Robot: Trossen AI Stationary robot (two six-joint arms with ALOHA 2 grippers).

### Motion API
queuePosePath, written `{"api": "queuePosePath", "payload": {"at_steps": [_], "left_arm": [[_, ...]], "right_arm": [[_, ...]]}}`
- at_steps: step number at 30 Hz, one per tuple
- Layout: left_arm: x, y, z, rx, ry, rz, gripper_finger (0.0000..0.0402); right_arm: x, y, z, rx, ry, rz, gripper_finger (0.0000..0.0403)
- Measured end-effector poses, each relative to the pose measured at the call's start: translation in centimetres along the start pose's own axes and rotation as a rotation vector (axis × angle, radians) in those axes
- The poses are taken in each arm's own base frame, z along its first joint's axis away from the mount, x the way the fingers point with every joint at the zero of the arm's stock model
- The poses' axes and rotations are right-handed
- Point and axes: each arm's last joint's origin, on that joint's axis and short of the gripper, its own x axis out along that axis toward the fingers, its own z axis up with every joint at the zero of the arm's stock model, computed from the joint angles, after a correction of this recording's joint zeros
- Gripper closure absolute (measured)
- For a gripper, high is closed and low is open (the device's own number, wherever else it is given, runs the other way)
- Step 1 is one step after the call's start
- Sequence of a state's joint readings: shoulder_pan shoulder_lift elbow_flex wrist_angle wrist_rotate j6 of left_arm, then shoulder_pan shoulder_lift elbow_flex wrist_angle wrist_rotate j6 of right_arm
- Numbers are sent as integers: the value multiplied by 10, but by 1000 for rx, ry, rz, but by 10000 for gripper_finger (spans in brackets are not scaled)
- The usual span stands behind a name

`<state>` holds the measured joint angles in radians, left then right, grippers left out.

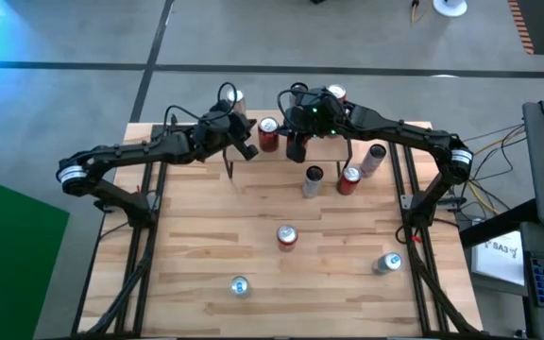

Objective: Place canned beverage on shelf
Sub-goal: Adjust the red soda can on the shelf

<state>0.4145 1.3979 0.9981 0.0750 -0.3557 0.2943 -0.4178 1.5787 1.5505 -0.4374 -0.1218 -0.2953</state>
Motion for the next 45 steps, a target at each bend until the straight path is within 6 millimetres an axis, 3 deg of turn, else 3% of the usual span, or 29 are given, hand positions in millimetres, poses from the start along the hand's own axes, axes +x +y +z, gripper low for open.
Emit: {"api": "queuePosePath", "payload": {"at_steps": [8,19,24,33,45], "left_arm": [[-3,-3,0,7,-4,-63,402],[-23,-4,2,5,45,-112,402],[-27,0,4,3,41,-64,402],[-19,8,13,14,-67,30,402],[0,3,6,41,-54,29,402]], "right_arm": [[0,-1,0,-30,9,-31,390],[0,-2,-1,-56,14,-45,390],[-2,-2,1,-61,13,-47,390],[-13,-2,7,-14,-5,-47,390],[-2,0,1,14,18,6,390]]}}
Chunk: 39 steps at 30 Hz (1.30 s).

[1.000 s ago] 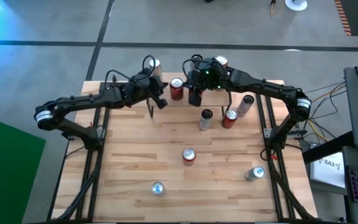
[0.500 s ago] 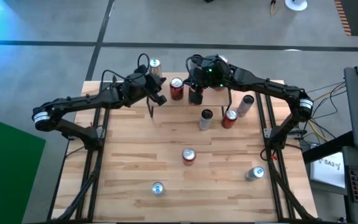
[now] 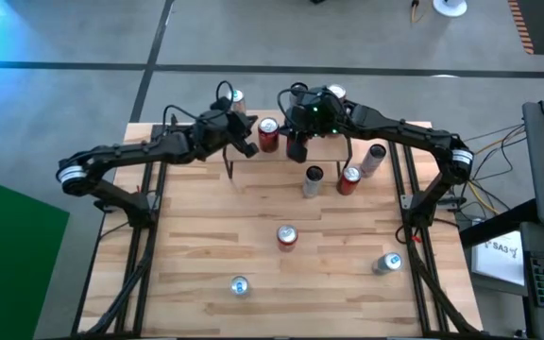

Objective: Place canned beverage on shelf
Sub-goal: Adjust the red soda can on the shelf

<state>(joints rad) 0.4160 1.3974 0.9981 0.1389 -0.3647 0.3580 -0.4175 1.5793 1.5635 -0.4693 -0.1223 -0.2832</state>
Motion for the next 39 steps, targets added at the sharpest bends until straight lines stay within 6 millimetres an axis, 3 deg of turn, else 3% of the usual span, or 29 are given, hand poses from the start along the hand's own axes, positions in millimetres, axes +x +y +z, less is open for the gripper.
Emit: {"api": "queuePosePath", "payload": {"at_steps": [14,21,28,39], "left_arm": [[-4,-2,-3,6,39,-63,402],[-19,-4,0,8,61,-100,402],[-32,7,7,-4,26,-65,402],[-5,7,0,-26,9,-13,402]], "right_arm": [[6,-3,-1,2,-5,-26,390],[6,-4,-1,1,-6,-28,390],[0,-5,5,-2,-14,-31,390],[-2,-6,11,24,-62,-40,390]]}}
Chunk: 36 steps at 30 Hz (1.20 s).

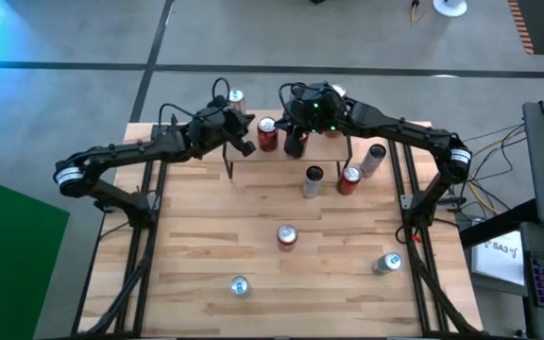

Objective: Place canned beverage on shelf
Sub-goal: Adjust the red soda can on the shelf

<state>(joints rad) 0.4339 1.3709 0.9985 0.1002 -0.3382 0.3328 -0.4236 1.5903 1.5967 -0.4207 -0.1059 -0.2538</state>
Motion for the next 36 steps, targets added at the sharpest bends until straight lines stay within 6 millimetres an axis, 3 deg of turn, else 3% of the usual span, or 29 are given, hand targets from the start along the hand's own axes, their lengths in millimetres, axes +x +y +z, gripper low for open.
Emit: {"api": "queuePosePath", "payload": {"at_steps": [7,15,28,36], "left_arm": [[6,-4,-3,0,4,-18,402],[9,-8,-7,-15,18,-72,401],[-18,-4,3,-34,17,-110,402],[-16,2,10,-8,-59,-62,402]], "right_arm": [[16,0,-5,0,3,6,390],[18,-1,-6,-2,8,0,390],[9,-2,-2,-55,3,-45,390],[-2,0,3,-20,-23,5,390]]}}
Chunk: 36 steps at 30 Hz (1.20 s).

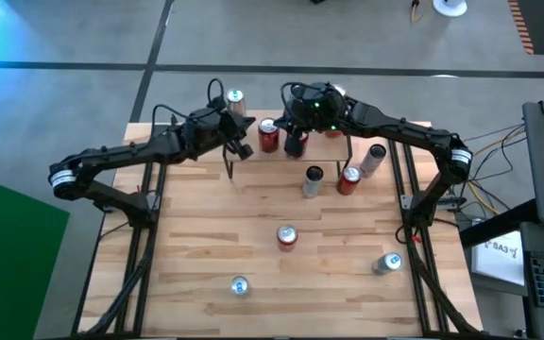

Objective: Place canned beverage on shelf
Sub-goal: Adjust the red soda can on the shelf

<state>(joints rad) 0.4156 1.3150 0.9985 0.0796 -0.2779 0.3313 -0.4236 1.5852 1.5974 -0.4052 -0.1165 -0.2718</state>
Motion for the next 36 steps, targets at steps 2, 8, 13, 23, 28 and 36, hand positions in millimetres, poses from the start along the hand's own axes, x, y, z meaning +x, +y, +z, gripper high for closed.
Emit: {"api": "queuePosePath", "payload": {"at_steps": [2,8,13,23,28,36], "left_arm": [[3,1,1,15,-19,14,402],[17,3,-7,35,-7,32,402],[21,1,-10,38,8,29,402],[-13,-4,4,-22,-37,-205,402],[-11,-11,2,-64,-48,-338,402],[4,-22,-10,-68,31,-359,402]], "right_arm": [[0,1,-1,22,8,26,390],[3,5,-3,54,16,79,390],[3,5,-3,49,22,61,390],[2,-11,-6,-43,72,-172,390],[1,-14,-3,-40,30,-146,390],[13,-13,-7,-14,27,-111,390]]}}
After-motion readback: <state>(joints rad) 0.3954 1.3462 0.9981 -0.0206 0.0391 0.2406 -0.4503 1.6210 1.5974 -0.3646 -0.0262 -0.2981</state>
